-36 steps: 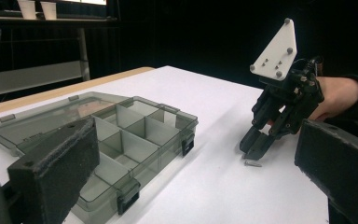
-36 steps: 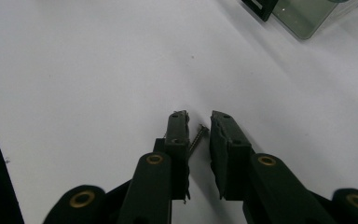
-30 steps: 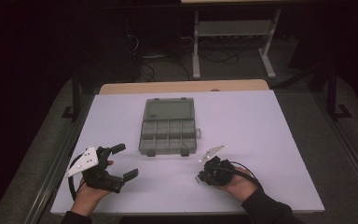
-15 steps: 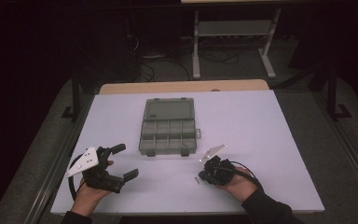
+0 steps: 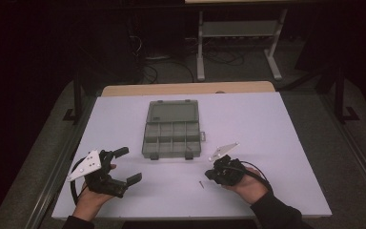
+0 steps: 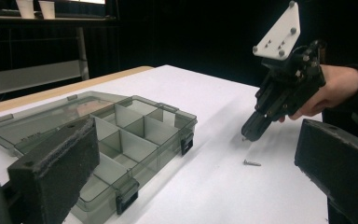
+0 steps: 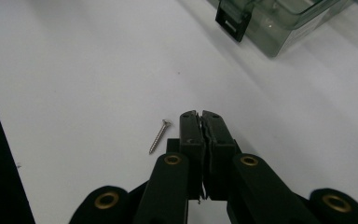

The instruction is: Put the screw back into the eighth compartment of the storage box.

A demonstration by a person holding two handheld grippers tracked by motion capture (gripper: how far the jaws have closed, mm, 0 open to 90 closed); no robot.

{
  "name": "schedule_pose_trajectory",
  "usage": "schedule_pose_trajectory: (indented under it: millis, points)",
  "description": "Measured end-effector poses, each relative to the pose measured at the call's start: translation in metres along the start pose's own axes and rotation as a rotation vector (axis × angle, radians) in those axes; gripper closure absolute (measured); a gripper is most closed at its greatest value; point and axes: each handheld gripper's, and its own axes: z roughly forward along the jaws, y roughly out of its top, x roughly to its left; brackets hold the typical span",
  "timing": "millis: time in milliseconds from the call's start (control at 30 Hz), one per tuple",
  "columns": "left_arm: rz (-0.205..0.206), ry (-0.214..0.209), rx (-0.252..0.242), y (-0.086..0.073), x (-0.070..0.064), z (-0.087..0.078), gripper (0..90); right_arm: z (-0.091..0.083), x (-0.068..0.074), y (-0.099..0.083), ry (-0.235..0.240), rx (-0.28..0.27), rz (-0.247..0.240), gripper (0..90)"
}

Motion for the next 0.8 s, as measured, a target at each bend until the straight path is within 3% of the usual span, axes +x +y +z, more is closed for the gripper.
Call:
schedule_pose_trajectory:
  millis: [800]
  points:
    - [0.004,-0.003,0.003,0.000,0.000,0.001,0.0,-0.031,-0.010,0.019,0.004,-0.106,0.008,87.1]
